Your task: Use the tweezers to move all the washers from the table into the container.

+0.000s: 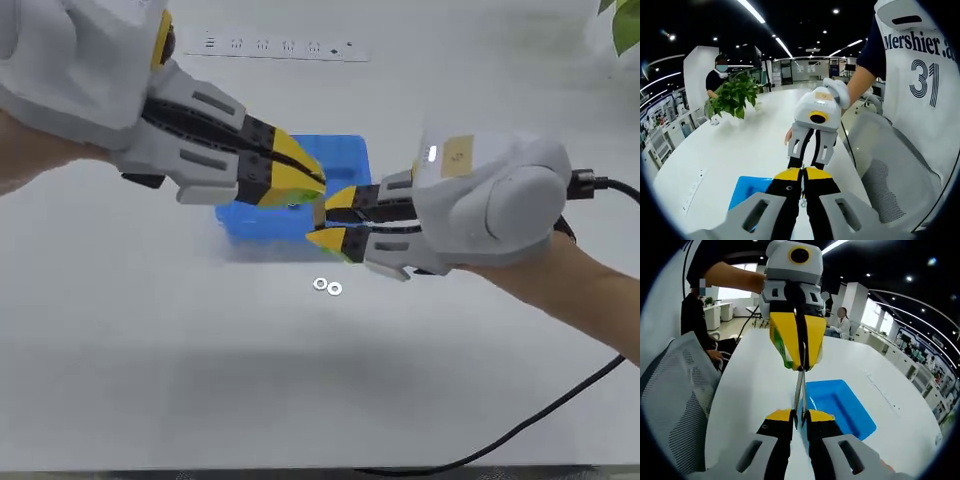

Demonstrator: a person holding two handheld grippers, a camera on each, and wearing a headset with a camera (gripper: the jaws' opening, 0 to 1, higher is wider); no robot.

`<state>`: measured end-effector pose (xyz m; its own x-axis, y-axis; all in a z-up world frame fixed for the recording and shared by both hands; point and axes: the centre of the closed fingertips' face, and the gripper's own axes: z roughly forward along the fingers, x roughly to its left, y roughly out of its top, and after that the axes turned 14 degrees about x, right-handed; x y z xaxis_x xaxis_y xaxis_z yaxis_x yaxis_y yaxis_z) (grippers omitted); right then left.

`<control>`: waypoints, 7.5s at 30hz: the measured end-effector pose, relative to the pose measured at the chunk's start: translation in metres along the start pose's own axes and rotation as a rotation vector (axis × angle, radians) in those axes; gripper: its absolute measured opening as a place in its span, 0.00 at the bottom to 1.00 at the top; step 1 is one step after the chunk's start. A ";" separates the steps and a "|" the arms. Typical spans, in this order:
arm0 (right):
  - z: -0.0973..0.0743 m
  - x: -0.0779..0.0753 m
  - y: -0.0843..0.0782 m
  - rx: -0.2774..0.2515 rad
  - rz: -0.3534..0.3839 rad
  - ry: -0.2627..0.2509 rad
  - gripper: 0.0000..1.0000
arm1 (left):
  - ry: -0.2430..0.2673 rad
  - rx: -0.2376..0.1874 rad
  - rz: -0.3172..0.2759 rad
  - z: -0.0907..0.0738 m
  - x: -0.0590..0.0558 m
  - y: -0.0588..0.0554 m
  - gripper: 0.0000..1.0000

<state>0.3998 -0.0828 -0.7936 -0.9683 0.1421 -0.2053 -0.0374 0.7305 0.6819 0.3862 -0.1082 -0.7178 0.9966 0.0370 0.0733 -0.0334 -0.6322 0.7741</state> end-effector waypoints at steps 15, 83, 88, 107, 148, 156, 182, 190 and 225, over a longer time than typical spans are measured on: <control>0.018 0.020 -0.022 0.020 0.038 0.043 0.12 | -0.021 0.016 -0.052 0.022 -0.019 -0.019 0.05; 0.029 0.025 -0.028 -0.007 0.106 0.119 0.11 | -0.069 0.048 -0.097 0.024 -0.011 -0.036 0.05; 0.023 0.025 -0.018 -0.024 0.089 0.121 0.11 | -0.061 0.043 -0.075 0.015 -0.014 -0.028 0.05; 0.003 -0.013 0.033 -0.073 -0.010 0.044 0.11 | 0.021 0.022 0.006 -0.029 0.015 0.001 0.05; 0.077 -0.072 -0.006 0.018 0.042 0.040 0.11 | 0.039 0.046 -0.115 0.009 0.089 -0.059 0.06; 0.078 -0.072 -0.008 0.017 0.056 0.040 0.11 | 0.035 0.046 -0.121 0.011 0.091 -0.061 0.06; 0.042 -0.068 0.011 -0.026 0.030 -0.020 0.12 | 0.060 0.023 -0.067 -0.009 0.071 -0.024 0.06; 0.020 -0.061 0.013 -0.029 0.014 -0.049 0.12 | 0.064 0.007 -0.043 -0.009 0.057 -0.005 0.06; -0.007 0.010 -0.028 0.011 0.059 -0.029 0.12 | -0.006 -0.029 -0.077 0.025 -0.016 0.007 0.06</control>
<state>0.3898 -0.1069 -0.8100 -0.9611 0.2047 -0.1854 0.0228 0.7278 0.6854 0.3720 -0.1329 -0.7297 0.9968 0.0799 0.0096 0.0408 -0.6047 0.7954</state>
